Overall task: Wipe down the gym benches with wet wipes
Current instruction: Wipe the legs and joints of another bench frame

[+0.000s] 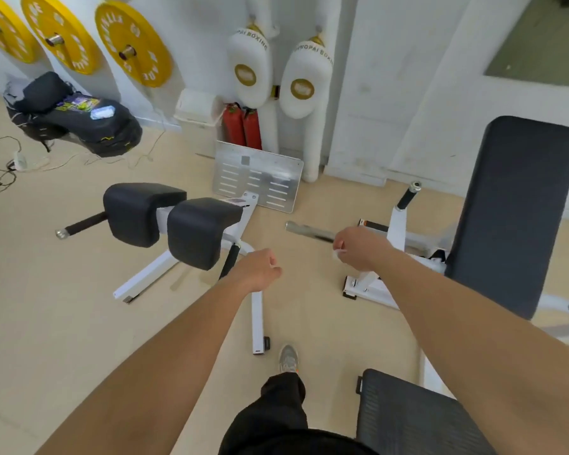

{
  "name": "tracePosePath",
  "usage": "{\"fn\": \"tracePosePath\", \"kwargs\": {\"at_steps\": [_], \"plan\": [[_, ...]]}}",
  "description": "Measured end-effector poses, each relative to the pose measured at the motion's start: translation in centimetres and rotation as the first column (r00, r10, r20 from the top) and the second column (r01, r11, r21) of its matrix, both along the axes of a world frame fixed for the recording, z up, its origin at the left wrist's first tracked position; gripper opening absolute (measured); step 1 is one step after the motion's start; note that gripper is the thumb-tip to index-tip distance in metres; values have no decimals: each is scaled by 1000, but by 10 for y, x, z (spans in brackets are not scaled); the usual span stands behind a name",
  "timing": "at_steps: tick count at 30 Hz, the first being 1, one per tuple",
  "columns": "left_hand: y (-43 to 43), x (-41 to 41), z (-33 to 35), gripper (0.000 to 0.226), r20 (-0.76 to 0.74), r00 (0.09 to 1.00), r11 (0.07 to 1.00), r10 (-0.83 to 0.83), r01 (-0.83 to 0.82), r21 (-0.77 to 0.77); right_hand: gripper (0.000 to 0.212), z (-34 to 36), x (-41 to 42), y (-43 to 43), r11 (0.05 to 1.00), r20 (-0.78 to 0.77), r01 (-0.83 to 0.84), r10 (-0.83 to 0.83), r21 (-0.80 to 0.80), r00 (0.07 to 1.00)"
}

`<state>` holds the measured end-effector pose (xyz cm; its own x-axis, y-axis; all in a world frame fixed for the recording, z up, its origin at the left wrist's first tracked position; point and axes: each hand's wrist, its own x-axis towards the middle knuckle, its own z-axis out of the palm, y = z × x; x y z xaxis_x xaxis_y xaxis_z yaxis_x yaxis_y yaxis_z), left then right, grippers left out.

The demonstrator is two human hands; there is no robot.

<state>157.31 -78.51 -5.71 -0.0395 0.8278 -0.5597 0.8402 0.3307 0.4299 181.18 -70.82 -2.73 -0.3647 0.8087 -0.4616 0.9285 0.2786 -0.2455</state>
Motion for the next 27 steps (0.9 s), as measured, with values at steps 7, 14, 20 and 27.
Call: {"fn": "tracePosePath", "kwargs": {"at_steps": [7, 14, 20, 27], "plan": [[179, -14, 8, 34, 1, 997, 997, -76, 76, -14, 20, 9, -10, 157, 993, -85, 120, -121, -23, 989], [366, 8, -3, 33, 1, 989, 989, -149, 149, -13, 19, -18, 12, 311, 978, -100, 203, -207, -49, 973], [505, 54, 1, 26, -30, 968, 968, -248, 248, -30, 19, -27, 58, 423, 942, -82, 326, -332, -81, 940], [619, 116, 15, 27, -69, 887, 889, -457, 454, -49, 24, -18, 116, 499, 839, -122, 534, -543, -104, 830]]}}
